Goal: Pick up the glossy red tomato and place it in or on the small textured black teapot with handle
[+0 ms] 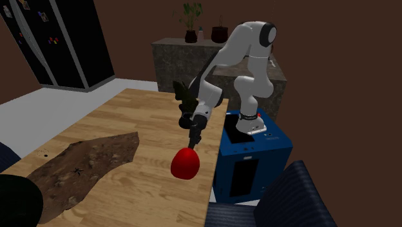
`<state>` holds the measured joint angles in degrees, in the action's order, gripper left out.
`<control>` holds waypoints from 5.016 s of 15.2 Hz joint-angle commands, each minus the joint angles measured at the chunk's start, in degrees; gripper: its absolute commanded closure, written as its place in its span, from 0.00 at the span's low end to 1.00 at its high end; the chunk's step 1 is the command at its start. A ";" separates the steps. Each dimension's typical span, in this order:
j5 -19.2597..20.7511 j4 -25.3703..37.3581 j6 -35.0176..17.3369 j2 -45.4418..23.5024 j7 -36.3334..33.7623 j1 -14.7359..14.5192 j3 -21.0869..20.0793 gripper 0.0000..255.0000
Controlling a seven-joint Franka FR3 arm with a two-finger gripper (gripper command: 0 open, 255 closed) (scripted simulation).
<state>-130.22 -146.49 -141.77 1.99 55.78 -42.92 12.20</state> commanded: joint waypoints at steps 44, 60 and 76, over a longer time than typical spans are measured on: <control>58.63 -10.47 -3.68 38.93 -47.70 10.16 8.54 1.00; 86.86 -2.70 24.61 42.03 -49.48 27.97 29.55 1.00; 89.00 -2.21 26.52 36.24 -39.76 25.85 40.66 1.00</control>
<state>-41.05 -148.46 -114.97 38.57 15.33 -16.78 52.38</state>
